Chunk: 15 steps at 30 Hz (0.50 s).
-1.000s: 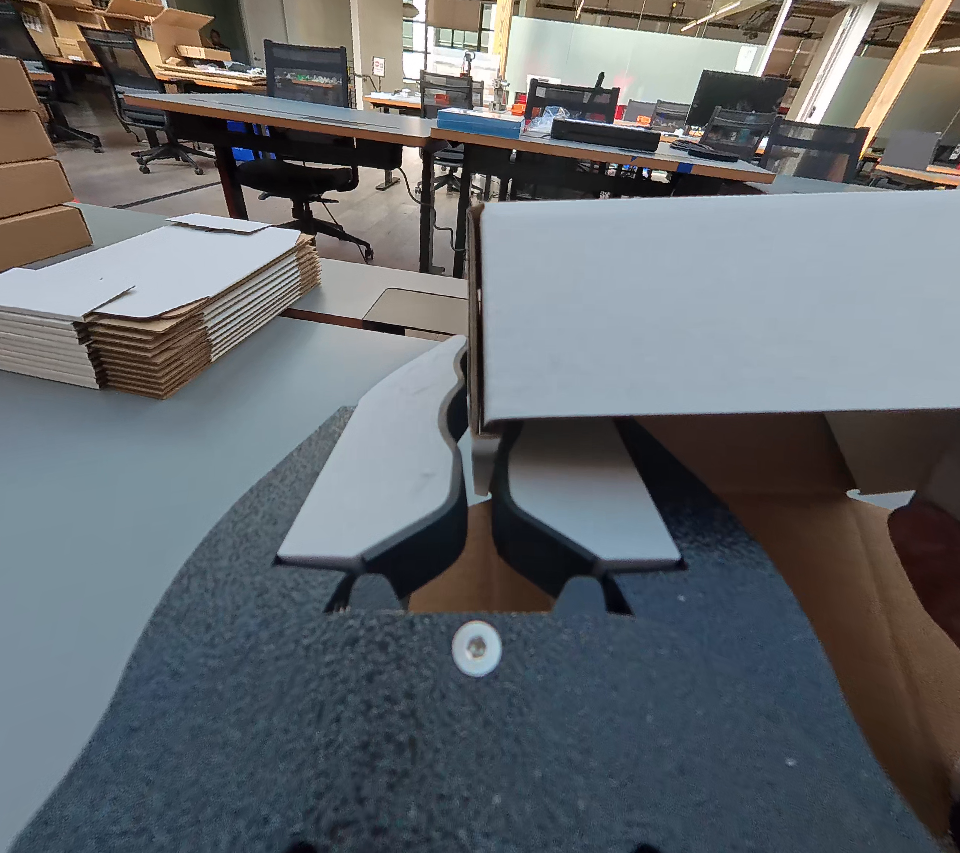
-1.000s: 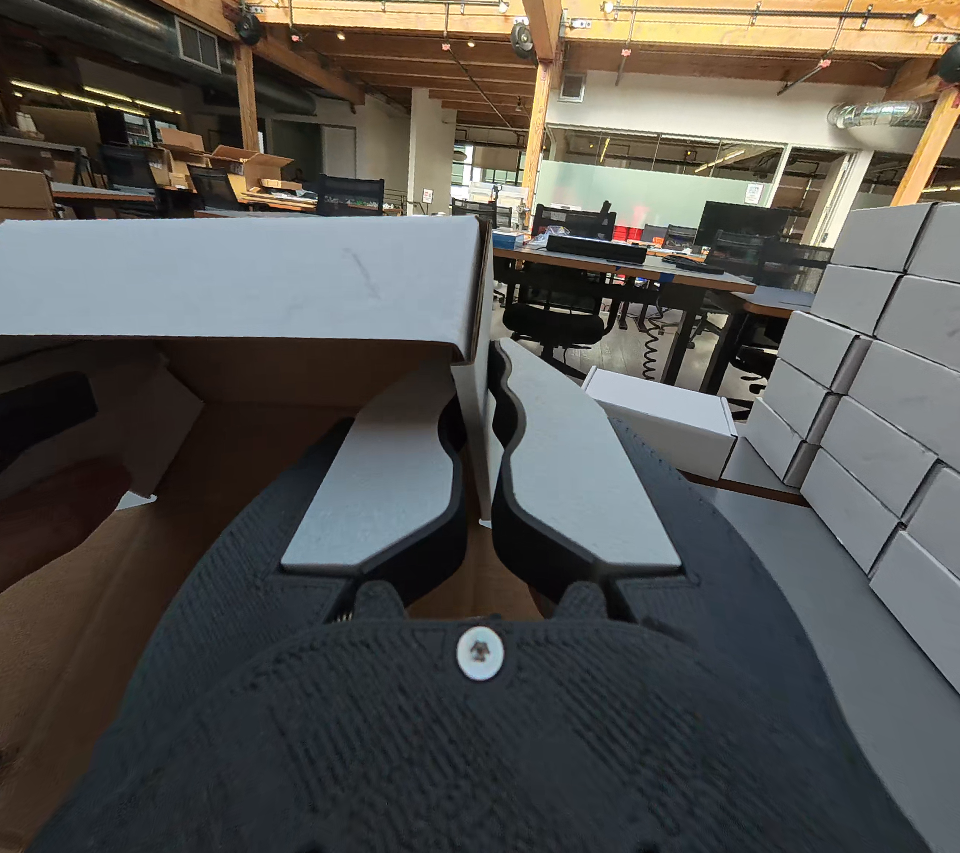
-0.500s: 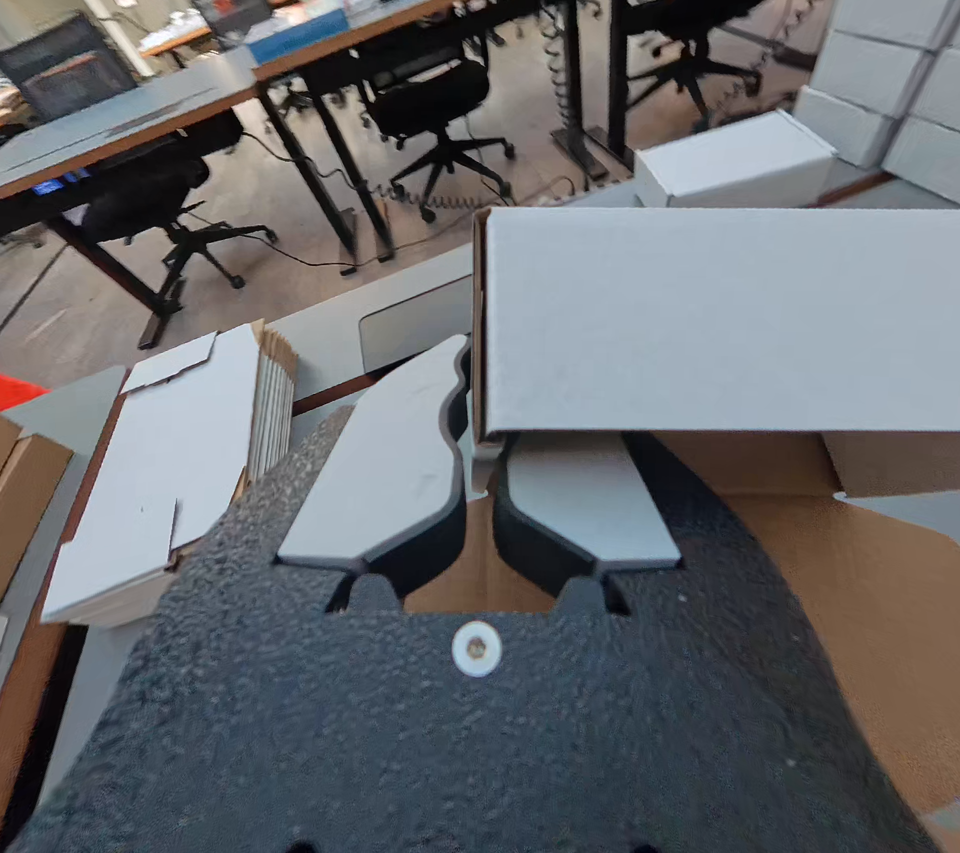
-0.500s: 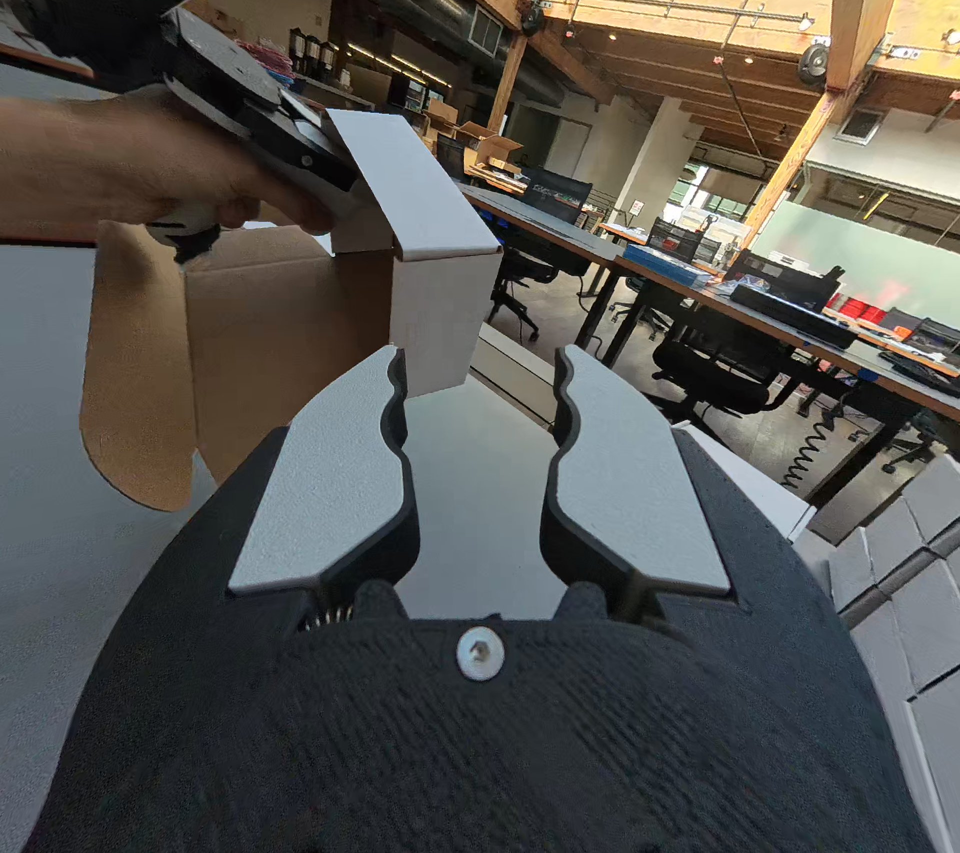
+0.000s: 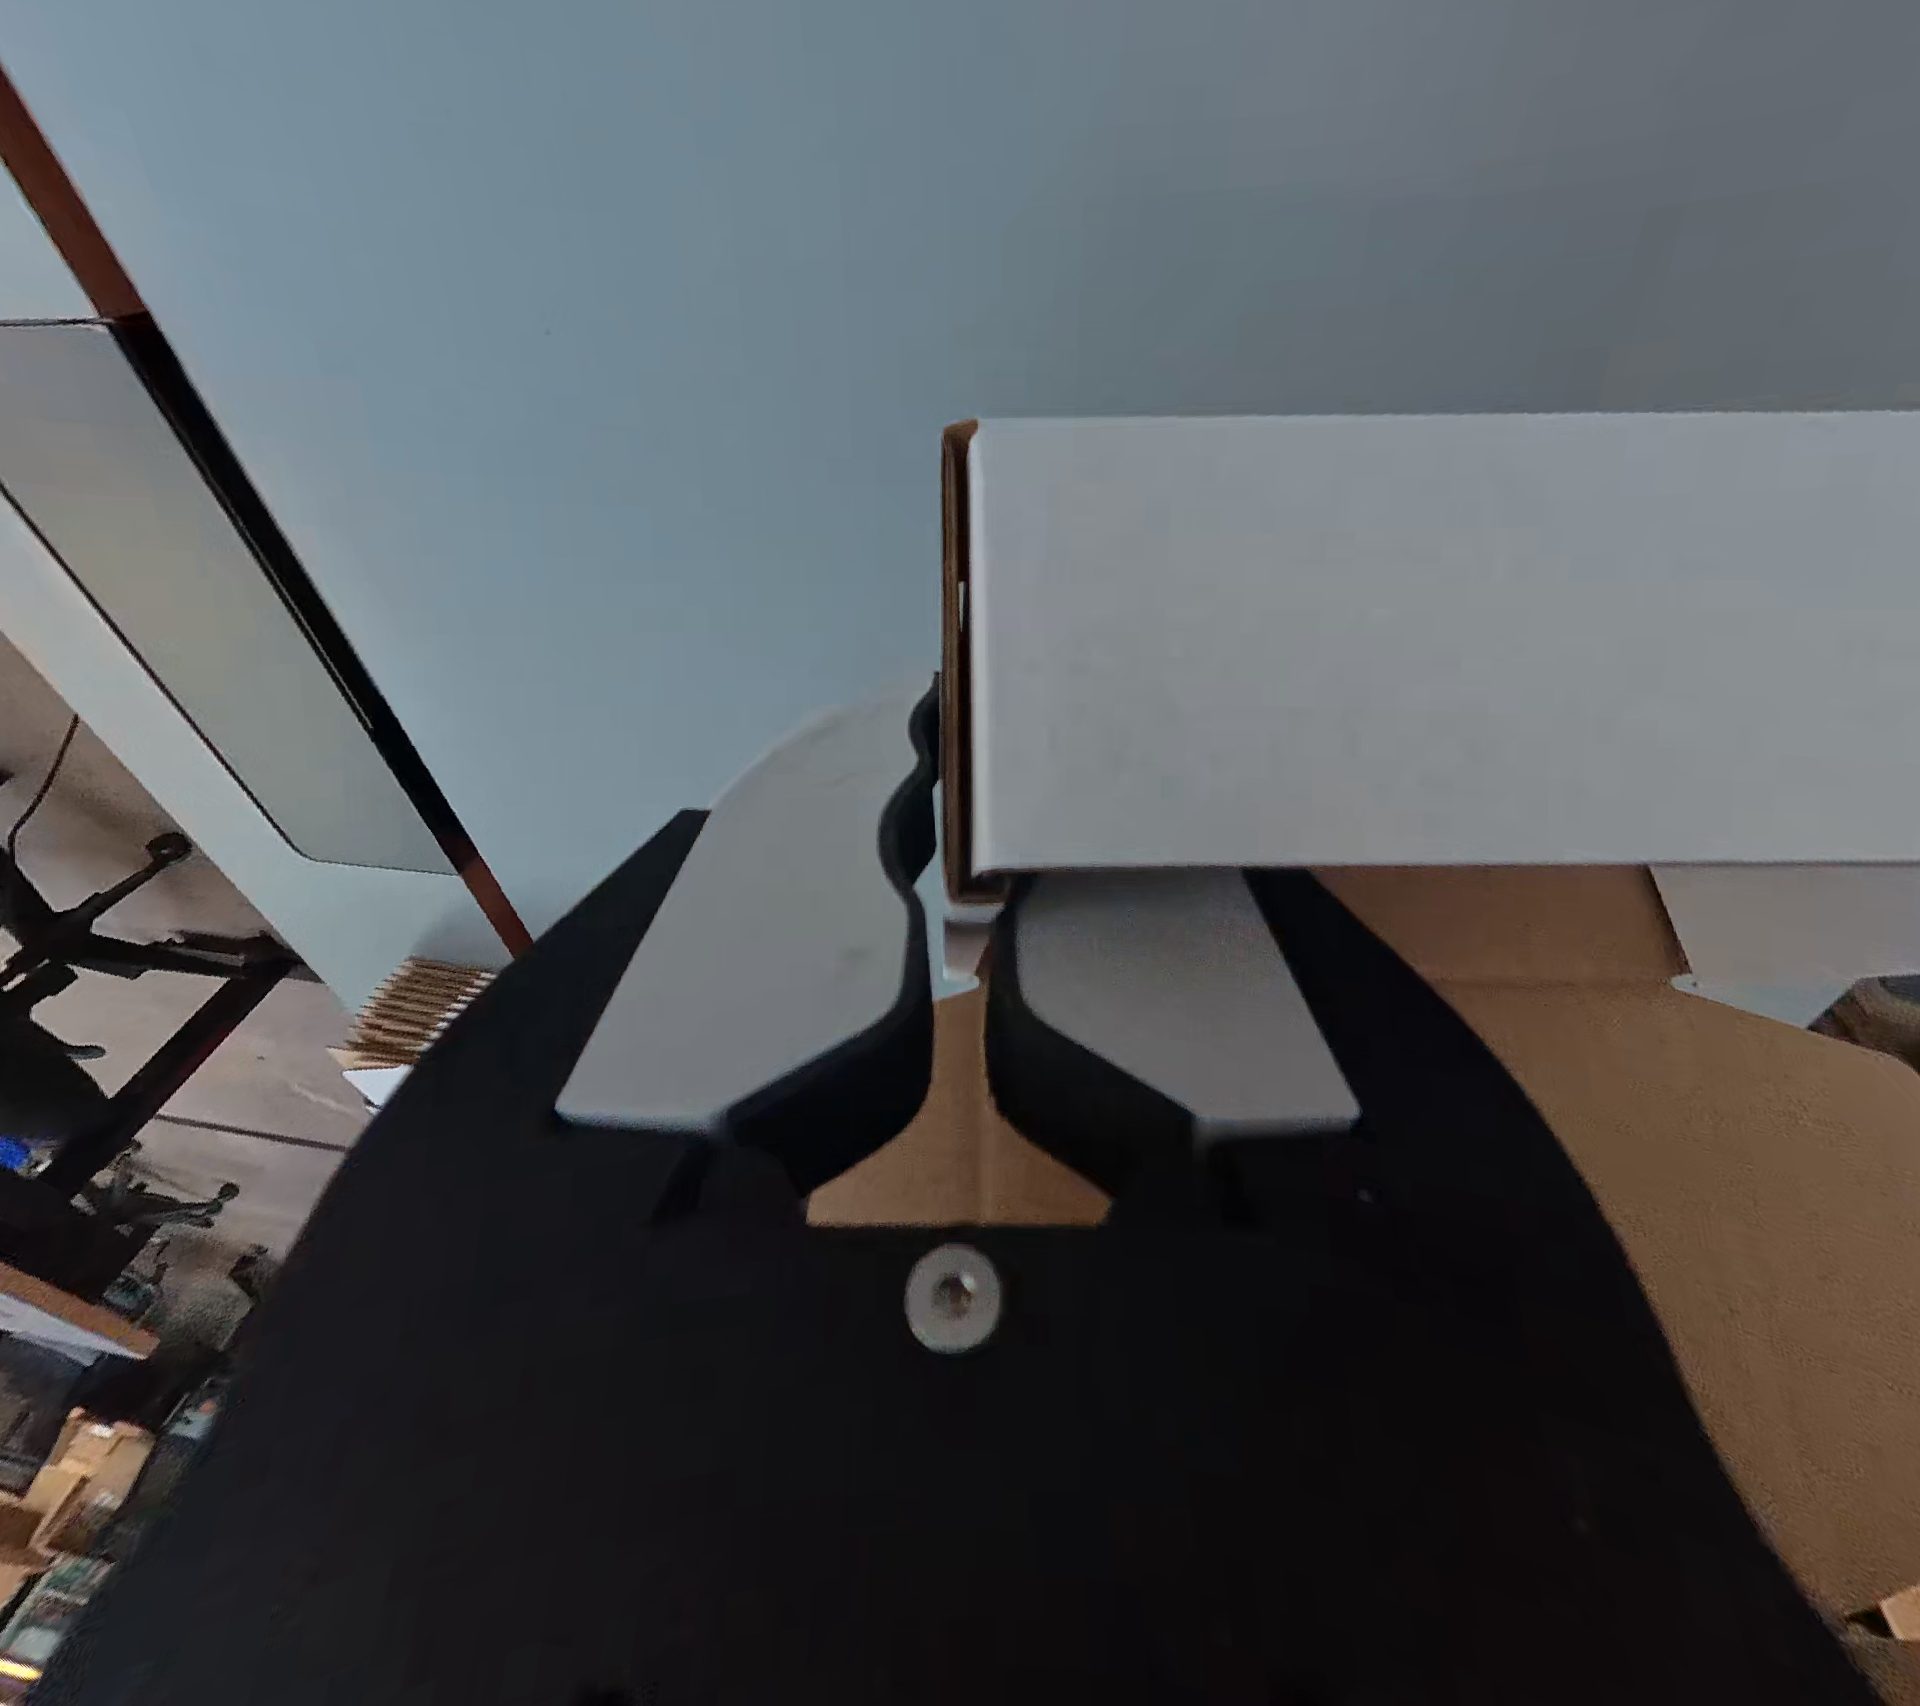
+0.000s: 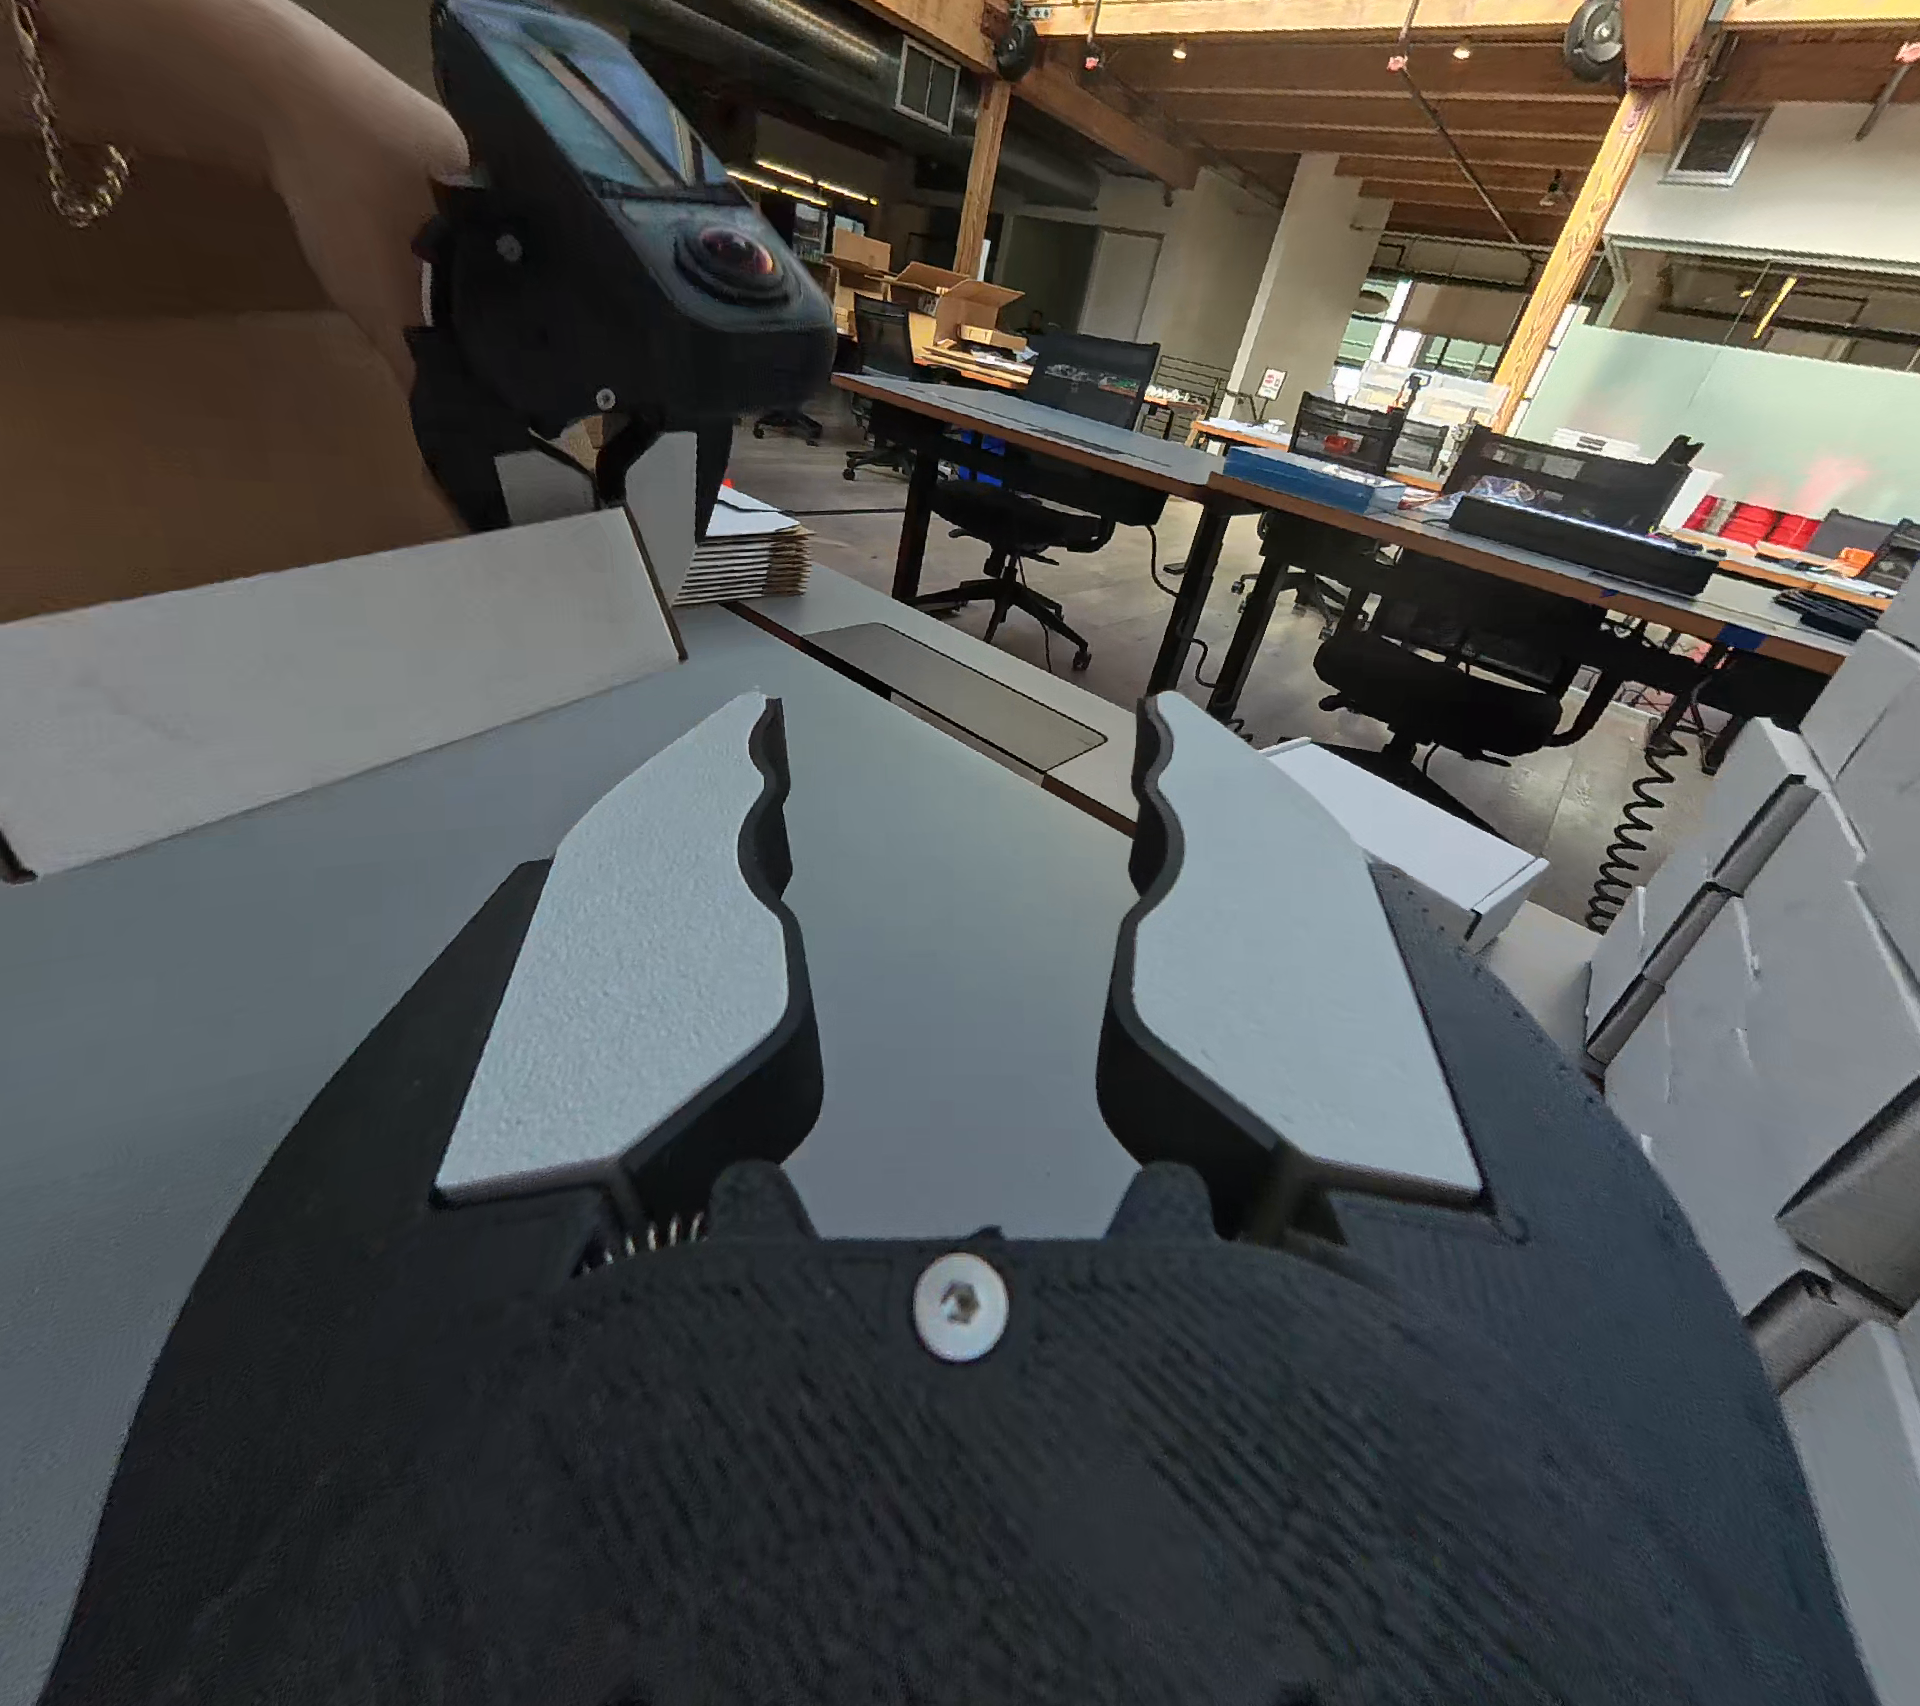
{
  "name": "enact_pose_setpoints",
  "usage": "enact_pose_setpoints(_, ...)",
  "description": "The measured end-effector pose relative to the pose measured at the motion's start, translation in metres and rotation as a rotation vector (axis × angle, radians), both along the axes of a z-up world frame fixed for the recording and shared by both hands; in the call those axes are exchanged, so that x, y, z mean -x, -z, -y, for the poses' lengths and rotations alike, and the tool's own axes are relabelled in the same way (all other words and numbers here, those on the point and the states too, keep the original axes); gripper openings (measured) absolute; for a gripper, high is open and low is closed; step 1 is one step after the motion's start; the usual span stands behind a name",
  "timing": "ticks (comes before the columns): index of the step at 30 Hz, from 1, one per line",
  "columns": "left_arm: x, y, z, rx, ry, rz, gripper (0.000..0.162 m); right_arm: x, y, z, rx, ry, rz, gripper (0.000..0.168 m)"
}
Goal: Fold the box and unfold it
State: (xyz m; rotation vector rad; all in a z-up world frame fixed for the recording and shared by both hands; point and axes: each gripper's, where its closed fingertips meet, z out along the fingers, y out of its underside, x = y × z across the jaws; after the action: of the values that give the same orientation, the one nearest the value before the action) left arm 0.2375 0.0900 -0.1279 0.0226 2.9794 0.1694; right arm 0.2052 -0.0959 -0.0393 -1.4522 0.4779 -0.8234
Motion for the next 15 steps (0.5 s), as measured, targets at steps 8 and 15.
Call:
enact_pose_setpoints(8, 0.013, 0.063, 0.009, -0.351, 0.126, -0.154, 0.004, -0.007, 0.003, 0.030, -0.036, 0.043, -0.037, 0.059)
enact_pose_setpoints(15, 0.013, 0.095, 0.010, -0.467, 0.101, -0.167, 0.005, -0.012, 0.012, 0.041, 0.002, 0.060, -0.070, 0.057)
